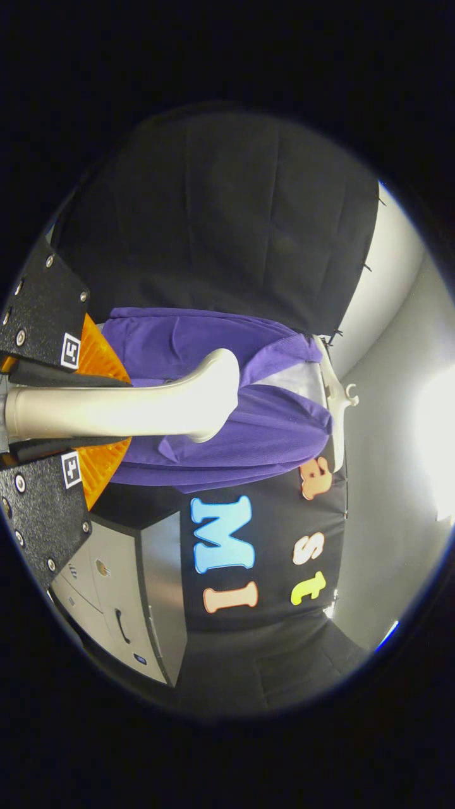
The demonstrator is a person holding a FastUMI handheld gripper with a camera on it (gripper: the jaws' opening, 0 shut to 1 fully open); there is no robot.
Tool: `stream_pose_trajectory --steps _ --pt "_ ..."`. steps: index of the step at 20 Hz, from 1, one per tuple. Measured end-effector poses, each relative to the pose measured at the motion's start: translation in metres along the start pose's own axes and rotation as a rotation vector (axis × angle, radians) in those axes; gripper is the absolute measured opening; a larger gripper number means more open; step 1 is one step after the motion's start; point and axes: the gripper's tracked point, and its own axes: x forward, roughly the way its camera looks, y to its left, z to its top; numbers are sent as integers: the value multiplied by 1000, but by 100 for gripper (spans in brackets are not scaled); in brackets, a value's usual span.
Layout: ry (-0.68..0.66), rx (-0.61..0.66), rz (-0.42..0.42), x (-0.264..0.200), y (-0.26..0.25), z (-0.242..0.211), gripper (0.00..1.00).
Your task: Iron the clothes twice with a garment steamer, once on the left side and once on the right side.
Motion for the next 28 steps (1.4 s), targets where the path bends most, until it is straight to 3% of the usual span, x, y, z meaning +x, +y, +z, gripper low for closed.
stream_pose_trajectory --steps 7,16,24,28 --pt "-150 14 27 31 15 105 33" --pt "-211 18 111 79 59 180 33" --pt "-221 -28 119 135 90 206 33" --pt "-149 -65 112 166 101 187 33"
